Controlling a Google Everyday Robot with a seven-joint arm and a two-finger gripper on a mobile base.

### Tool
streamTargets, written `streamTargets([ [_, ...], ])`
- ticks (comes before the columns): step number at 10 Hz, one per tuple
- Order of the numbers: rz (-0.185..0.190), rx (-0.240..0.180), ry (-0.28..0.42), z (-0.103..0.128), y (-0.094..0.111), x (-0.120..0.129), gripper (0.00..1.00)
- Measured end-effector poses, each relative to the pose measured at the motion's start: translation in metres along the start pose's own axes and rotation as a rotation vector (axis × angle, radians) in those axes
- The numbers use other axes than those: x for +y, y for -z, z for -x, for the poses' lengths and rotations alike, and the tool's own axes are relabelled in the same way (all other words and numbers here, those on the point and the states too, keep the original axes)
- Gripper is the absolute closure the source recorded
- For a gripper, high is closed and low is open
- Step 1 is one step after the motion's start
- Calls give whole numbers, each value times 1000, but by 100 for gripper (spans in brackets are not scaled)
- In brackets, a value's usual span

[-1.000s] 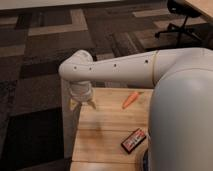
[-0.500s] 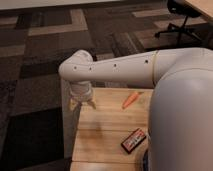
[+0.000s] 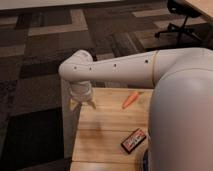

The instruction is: Place the ceramic cup in the ceramic bowl

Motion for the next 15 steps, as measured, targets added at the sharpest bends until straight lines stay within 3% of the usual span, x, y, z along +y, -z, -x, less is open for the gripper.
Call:
streamTargets([
  [8,0,1,-6,0,0,-1,35],
  [10,6,7,-49,3,1,-17,35],
  [13,33,14,-107,12,5,-64,35],
  [14,9,28,-125,13,7,-96,35],
  [15,-41,40,-157,13,11,-144,35],
])
